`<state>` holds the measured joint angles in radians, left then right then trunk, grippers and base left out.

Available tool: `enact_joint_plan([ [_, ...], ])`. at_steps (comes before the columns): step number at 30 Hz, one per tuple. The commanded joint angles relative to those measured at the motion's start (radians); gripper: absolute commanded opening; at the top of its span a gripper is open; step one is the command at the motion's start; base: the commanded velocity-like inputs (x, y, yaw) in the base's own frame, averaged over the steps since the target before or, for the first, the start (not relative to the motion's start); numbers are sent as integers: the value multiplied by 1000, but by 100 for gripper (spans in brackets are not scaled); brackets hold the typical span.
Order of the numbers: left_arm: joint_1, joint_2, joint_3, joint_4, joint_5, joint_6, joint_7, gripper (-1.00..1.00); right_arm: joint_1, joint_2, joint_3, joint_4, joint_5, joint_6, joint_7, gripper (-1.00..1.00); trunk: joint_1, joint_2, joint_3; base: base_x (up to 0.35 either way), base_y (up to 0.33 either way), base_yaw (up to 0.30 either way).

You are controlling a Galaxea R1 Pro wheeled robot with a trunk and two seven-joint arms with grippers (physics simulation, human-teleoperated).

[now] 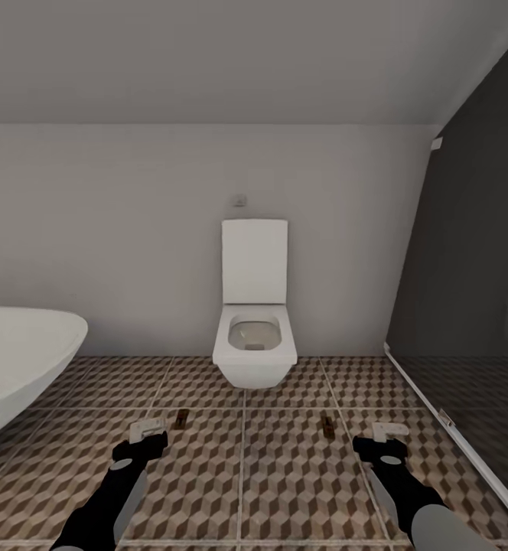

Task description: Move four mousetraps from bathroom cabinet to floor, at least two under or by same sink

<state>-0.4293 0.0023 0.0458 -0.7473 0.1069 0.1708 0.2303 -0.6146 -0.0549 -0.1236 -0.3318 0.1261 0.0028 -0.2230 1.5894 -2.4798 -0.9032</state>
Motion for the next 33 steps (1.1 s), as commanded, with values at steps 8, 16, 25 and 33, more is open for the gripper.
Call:
enact_joint_plan([
  [8,0,0,-1,24,13,4,5,100,-1,-1,-6,3,9,15,1,100,-31,56,24,0,0,0],
  [16,0,0,-1,57,15,4,5,100,-1,3,-6,17,9,28,0,100,-62,112,49,0,0,0],
  [25,0,4,-1,137,14,-4,5,100,-1,3,-5,83,11,21,-1,100,-96,175,77,0,0,0],
  [33,0,4,-1,206,13,-72,22,100,-1,0,-5,117,10,17,-1,100,-127,231,102,0,0,0],
])
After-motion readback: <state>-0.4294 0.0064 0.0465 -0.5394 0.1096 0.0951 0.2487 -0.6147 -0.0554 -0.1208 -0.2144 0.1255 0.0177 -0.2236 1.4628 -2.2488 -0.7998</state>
